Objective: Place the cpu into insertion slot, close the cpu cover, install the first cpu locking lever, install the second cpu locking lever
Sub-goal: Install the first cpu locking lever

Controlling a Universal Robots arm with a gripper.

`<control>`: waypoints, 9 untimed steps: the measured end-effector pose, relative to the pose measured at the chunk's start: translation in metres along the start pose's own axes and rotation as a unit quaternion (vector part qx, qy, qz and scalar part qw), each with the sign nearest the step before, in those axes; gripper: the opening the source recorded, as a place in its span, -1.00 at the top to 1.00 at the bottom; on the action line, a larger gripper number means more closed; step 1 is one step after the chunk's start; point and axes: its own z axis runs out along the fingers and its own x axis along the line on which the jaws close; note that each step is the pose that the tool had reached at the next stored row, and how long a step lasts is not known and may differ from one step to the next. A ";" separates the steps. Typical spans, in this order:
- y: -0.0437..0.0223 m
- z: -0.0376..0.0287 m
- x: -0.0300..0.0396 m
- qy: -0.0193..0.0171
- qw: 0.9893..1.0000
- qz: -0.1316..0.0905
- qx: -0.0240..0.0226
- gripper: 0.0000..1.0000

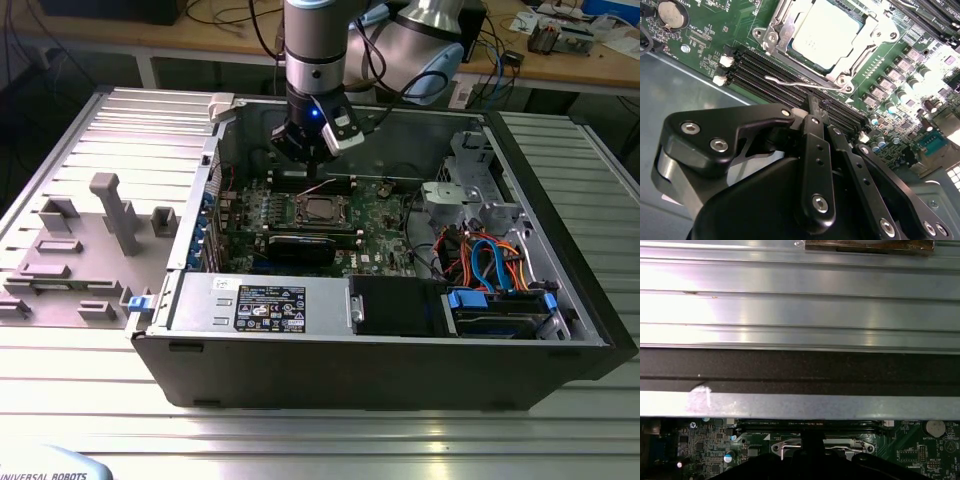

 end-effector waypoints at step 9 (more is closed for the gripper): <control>-0.0001 0.0001 -0.0006 0.000 1.000 0.000 0.000 0.79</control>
